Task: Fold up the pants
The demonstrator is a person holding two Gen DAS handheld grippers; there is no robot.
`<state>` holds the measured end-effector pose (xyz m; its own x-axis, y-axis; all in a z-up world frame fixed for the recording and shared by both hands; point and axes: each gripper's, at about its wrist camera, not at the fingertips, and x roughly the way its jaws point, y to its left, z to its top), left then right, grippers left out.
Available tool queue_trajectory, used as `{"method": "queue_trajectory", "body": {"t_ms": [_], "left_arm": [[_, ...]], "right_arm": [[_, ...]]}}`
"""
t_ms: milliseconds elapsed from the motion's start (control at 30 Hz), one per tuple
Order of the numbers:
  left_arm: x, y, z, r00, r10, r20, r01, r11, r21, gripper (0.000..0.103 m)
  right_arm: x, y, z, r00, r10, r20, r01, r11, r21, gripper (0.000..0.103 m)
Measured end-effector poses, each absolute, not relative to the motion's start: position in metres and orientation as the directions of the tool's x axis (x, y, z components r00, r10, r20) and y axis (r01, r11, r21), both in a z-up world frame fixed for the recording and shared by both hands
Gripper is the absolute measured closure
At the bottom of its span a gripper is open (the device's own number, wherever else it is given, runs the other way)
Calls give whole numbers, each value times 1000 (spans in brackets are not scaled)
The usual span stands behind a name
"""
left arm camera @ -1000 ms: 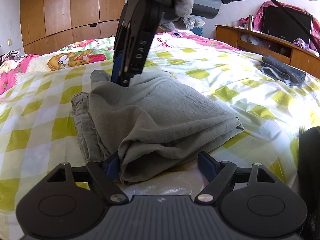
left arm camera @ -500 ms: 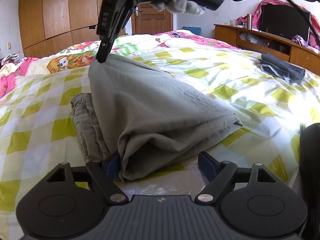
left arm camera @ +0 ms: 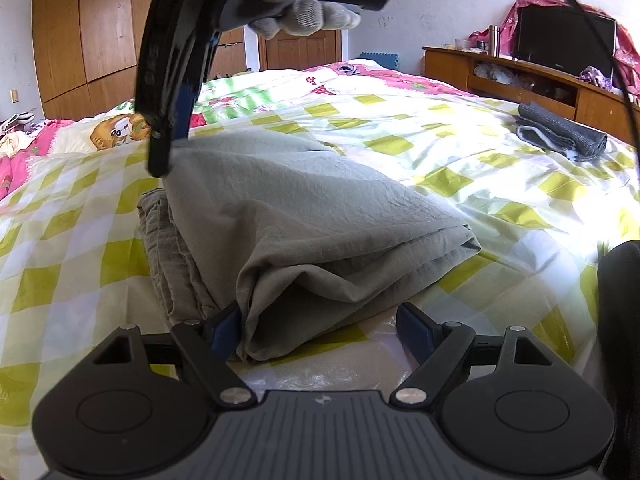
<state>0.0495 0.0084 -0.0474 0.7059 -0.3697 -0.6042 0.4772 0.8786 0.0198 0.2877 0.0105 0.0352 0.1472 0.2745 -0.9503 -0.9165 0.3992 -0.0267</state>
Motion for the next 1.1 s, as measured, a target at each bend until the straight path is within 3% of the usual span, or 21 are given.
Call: {"method": "queue_trajectory", "body": {"t_ms": [167,333,467,667,1100], "left_arm": [[49,10,-46,698,-387,-603,486,874,2,11],[48,10,-46,697,-391,-602,489,872,0,11],[48,9,-46,698,-389,-601,490,872,5,11],[48,10,-46,698,-390,-600,495,869,11,11],[47,10,-46,698,-396,-597,499,866,9,11]], "right_arm": [[308,-8,48,25,355,-934,-834,522,176,90],[316,-14,61,-17,421,-907,-809,528,260,90],[322,-10,58,102,353,-930,-816,565,125,90],[313,-2,50,82,293,-952,-894,444,59,85],[320,28,38,44,180,-983,-947,321,16,84]]}}
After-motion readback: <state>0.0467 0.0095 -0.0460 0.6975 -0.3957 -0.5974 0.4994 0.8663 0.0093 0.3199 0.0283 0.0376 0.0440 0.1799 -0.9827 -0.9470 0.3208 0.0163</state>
